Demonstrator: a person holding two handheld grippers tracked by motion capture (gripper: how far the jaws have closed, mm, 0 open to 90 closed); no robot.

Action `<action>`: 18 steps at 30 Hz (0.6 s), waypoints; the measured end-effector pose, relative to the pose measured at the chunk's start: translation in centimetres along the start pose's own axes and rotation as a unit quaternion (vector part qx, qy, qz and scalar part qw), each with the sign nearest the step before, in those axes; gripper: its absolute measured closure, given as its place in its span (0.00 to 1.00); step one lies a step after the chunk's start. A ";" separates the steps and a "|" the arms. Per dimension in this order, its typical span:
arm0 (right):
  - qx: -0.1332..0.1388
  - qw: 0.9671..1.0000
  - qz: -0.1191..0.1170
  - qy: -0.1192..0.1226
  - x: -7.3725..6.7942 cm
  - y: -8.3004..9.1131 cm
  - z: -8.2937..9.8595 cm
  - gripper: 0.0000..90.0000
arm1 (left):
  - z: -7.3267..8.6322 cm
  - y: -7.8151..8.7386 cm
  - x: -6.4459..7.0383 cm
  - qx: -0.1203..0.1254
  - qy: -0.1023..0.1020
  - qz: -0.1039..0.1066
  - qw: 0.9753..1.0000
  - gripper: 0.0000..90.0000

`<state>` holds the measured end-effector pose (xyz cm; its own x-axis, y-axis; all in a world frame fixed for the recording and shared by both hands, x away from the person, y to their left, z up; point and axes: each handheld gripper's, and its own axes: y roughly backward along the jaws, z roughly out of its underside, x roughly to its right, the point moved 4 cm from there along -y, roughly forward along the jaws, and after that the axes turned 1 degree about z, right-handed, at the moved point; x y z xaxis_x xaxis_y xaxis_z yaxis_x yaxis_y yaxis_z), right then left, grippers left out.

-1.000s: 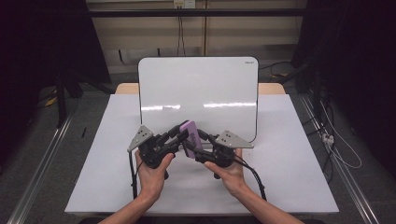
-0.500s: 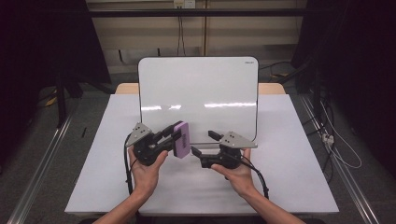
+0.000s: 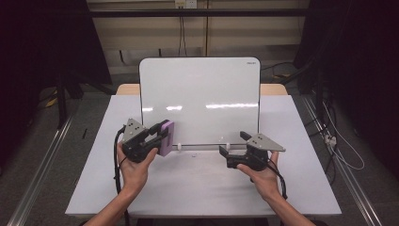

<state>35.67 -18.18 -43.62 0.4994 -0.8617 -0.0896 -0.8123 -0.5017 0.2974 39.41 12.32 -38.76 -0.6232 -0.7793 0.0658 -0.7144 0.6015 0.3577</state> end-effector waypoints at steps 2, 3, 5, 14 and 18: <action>-0.003 1.000 0.012 0.000 0.6 0.4 0.3 0.04 | -0.1 -0.1 -0.3 -0.009 -0.008 -0.005 1.000 0.71; -0.008 1.000 0.016 0.001 0.8 0.6 0.4 0.04 | -0.1 -0.1 -0.5 -0.013 -0.013 -0.010 1.000 0.71; -0.010 1.000 0.024 0.001 1.3 1.1 0.6 0.04 | -0.3 -0.1 -0.8 -0.021 -0.022 -0.017 0.999 0.71; -0.029 0.998 0.057 0.005 3.0 2.8 1.4 0.06 | -0.6 -1.3 -1.9 -0.071 -0.080 -0.061 0.992 0.72; -0.032 0.997 0.066 0.004 3.6 3.1 1.9 0.05 | -0.6 -2.1 -1.9 -0.097 -0.098 -0.076 0.988 0.72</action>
<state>34.39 -22.96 -44.88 0.3922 -0.9191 -0.0387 -0.8499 -0.3781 0.3669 42.29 12.43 -39.06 -0.5764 -0.7978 -0.1768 -0.7418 0.4201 0.5227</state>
